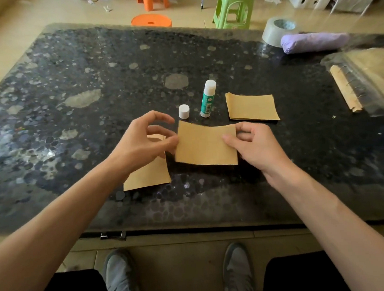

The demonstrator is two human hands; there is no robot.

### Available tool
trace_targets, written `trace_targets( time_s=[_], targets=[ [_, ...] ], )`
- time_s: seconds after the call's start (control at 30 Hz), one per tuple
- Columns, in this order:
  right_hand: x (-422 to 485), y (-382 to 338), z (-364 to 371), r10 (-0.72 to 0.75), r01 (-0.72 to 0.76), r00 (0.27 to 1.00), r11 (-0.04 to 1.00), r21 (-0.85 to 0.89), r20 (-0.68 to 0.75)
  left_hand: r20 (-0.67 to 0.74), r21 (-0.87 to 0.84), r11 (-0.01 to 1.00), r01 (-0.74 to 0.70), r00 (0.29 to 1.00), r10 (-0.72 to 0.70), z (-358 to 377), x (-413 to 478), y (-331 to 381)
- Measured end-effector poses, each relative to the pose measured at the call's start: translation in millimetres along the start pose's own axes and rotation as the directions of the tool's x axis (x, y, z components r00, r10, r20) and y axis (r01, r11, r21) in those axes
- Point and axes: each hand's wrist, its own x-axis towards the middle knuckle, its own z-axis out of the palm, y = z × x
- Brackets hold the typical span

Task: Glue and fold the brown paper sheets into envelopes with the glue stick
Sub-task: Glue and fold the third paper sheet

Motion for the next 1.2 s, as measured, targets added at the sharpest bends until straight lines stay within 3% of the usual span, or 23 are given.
trace_targets(
  time_s=[0.13, 0.23, 0.3, 0.5, 0.67, 0.93, 1.2],
  targets=[
    [-0.3, 4.2, -19.6, -0.005, -0.003, 0.999, 0.977, -0.211, -0.037, 0.065, 0.277, 0.945, -0.176, 0.984, 0.164, 11.1, -0.2, -9.9],
    [0.3, 7.9, -26.4, -0.019, -0.001, 0.998, 0.939, -0.345, -0.055, 0.105, 0.559, 0.763, -0.325, 0.94, 0.324, 17.9, 1.0, -18.9],
    [-0.9, 7.5, -27.2, -0.037, 0.013, 0.998, 0.921, -0.389, -0.054, 0.159, 0.626, 0.686, -0.372, 0.921, 0.354, 23.8, 1.1, -21.8],
    [-2.9, 1.7, -18.9, -0.062, 0.038, 0.998, 0.867, -0.496, -0.033, 0.207, 0.69, 0.604, -0.398, 0.909, 0.363, 31.4, 1.4, -28.9],
    [1.3, -1.9, -19.7, -0.153, 0.065, 0.986, 0.735, -0.675, -0.072, 0.188, 0.705, 0.598, -0.381, 0.913, 0.361, 31.7, 0.9, -32.8],
    [42.8, -14.4, 15.1, -0.36, 0.265, 0.904, 0.894, -0.361, -0.229, 0.198, 0.71, 0.603, -0.365, 0.924, 0.326, 32.0, 4.1, -30.5],
    [62.9, -10.9, 20.9, -0.348, 0.238, 0.911, 0.882, -0.407, -0.22, 0.194, 0.704, 0.611, -0.363, 0.925, 0.326, 31.1, 3.2, -29.9]
  ],
)
